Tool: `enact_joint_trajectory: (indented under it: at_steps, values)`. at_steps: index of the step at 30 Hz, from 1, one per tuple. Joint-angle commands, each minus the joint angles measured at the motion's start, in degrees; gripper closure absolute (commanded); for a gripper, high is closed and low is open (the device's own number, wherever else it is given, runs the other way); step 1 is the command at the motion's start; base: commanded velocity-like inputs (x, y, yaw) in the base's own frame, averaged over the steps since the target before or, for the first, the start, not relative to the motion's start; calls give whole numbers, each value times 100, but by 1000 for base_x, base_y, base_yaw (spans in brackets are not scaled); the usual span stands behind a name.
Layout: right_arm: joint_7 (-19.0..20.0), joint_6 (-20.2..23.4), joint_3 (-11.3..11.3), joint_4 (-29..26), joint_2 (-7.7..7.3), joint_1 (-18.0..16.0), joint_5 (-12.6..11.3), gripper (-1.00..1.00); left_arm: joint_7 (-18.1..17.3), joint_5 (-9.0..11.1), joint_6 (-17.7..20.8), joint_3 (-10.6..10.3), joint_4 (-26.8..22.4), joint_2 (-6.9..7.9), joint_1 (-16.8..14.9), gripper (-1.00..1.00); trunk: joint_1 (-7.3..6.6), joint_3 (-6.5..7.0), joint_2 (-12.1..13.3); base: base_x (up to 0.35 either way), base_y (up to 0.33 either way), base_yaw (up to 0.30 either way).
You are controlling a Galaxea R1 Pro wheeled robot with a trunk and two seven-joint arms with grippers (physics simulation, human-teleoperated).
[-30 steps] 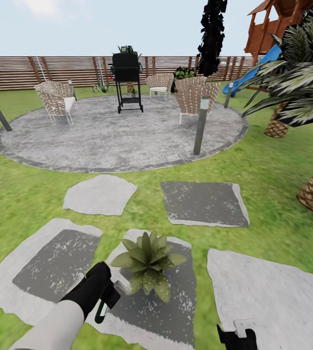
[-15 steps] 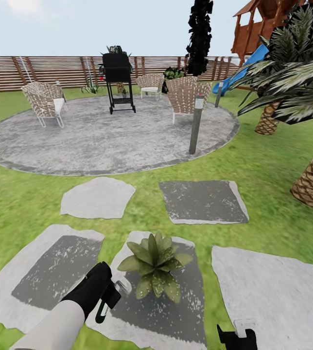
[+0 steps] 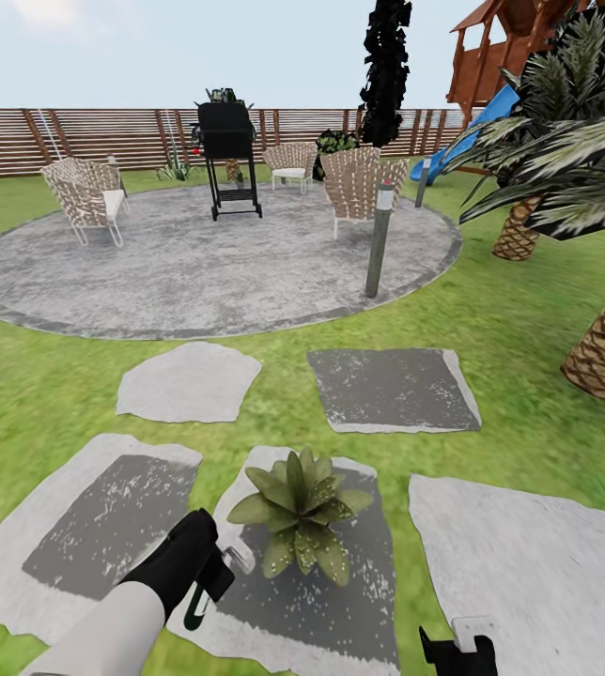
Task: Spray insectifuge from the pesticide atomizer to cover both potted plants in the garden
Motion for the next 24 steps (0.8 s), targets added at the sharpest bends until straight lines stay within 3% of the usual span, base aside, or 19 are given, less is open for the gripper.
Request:
enact_joint_trajectory:
  at_steps: [1,5,9,14,24]
  values:
    - [38,-20,-50,1,0,-4,14,-100,-60,-58,7,-9,-8,-2,-1,100,-1,-5,-2,0,0,0]
    - [38,-20,-49,1,0,-2,14,-100,-71,-74,5,-22,47,-10,84,100,-1,-5,-2,0,0,0]
    - [38,-20,-47,1,0,-3,14,-100,-66,-79,-338,-199,68,-36,134,100,-1,-5,-2,0,0,0]
    - [38,-20,-49,2,0,-3,14,-100,-58,-53,-419,-221,70,-31,138,100,-1,-5,-2,0,106,-9]
    - [38,-20,-49,2,0,-2,14,-100,-55,-49,-415,-205,12,-38,139,100,-1,-5,-2,12,296,-261]
